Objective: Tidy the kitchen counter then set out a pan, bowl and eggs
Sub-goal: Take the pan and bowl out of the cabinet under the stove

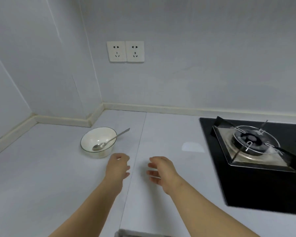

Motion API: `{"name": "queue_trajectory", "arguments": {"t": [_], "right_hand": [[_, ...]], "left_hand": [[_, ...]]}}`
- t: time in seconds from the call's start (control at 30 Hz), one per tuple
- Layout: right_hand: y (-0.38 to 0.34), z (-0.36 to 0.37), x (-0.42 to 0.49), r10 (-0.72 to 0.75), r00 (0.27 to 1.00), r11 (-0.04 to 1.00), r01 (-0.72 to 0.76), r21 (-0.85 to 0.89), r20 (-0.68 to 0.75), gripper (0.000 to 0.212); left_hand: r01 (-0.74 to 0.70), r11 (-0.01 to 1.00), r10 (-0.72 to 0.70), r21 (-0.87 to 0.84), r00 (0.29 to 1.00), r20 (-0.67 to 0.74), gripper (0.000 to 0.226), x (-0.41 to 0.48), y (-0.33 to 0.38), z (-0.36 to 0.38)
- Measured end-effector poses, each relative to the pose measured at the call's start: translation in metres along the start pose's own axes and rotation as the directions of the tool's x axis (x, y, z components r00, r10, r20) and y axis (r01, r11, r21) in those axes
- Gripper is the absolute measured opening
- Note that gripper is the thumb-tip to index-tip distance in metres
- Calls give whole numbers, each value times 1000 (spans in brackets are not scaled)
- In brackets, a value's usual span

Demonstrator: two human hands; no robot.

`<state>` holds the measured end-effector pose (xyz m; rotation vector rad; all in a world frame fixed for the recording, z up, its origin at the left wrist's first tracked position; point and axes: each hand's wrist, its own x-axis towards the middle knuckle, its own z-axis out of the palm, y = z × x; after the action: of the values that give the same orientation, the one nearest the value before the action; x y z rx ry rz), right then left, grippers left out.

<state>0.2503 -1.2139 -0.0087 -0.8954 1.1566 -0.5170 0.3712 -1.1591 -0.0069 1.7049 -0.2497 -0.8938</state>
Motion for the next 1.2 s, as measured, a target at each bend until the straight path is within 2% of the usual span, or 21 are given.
{"name": "queue_trajectory", "arguments": {"t": [0.1, 0.23, 0.4, 0.5, 0.67, 0.9, 1.2], "right_hand": [[11, -44, -33, -24, 999, 999, 25, 42, -37, 4], [33, -116, -90, -55, 992, 994, 65, 85, -111, 8], [95, -227, -181, -51, 980, 987, 78, 139, -192, 8], [138, -292, -241, 42, 964, 983, 7, 186, -261, 12], [192, -381, -301, 91, 939, 961, 5, 278, -330, 8], [222, -471, -322, 176, 901, 939, -32, 344, -397, 9], [225, -579, -256, 269, 851, 923, -94, 374, -451, 9]], "left_hand": [[13, 997, -26, 74, 985, 172, 8, -49, -15, 36], [7, 991, -47, 132, 951, 306, 10, -134, -42, 82], [-28, 987, -41, 158, 908, 418, 11, -258, -110, 135], [10, 982, -99, 188, 878, 468, 10, -330, -157, 161], [-4, 953, -157, 303, 848, 506, 16, -414, -205, 204], [8, 910, -249, 415, 811, 529, 14, -457, -248, 268], [123, 867, -372, 482, 804, 464, 15, -419, -287, 382]]}}
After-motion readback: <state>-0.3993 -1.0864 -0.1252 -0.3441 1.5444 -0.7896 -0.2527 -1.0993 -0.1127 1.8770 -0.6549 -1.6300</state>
